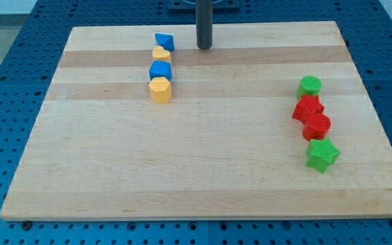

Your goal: Move the blue triangle towards center

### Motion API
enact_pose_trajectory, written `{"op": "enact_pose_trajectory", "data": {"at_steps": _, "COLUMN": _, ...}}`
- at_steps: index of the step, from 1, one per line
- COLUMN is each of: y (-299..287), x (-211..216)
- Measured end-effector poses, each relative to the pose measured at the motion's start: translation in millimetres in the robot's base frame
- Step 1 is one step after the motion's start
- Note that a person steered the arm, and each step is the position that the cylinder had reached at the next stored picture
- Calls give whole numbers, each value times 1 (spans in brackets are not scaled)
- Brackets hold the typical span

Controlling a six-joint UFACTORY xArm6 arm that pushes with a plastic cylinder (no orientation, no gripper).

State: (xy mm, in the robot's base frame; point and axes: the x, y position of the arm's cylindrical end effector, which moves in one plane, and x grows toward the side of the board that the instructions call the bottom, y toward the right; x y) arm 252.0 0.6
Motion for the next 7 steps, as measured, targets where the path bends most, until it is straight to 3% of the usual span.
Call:
{"op": "enact_pose_trajectory", "data": {"at_steps": 1, "y": -15, "x": -39}}
{"op": "enact_pose_trajectory", "data": {"at_steps": 4, "y": -125, "x": -26}}
{"op": "enact_pose_trajectory", "data": {"at_steps": 5, "y": -127, "x": -19}}
{"op": "enact_pose_trajectory", "data": {"at_steps": 7, "y": -64, "x": 26}}
